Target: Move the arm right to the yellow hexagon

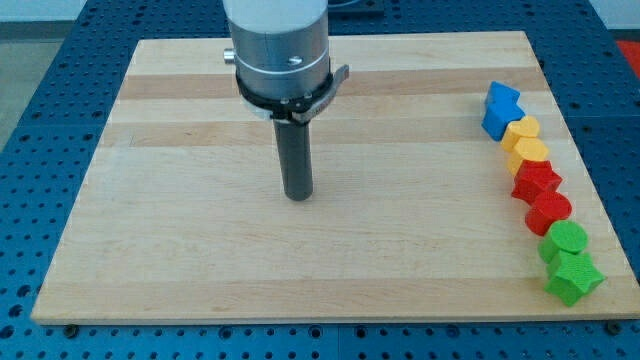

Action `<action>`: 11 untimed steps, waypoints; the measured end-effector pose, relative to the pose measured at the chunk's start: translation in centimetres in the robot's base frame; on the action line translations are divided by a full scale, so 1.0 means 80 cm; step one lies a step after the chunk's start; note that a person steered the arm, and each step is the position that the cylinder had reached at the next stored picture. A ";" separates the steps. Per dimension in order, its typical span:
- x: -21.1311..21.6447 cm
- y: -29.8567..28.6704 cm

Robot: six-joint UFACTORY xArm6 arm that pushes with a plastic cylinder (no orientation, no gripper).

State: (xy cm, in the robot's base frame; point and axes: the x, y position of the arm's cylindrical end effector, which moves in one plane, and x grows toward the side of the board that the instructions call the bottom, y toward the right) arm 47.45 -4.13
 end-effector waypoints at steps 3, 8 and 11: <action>-0.208 0.026; -0.159 0.483; -0.051 0.447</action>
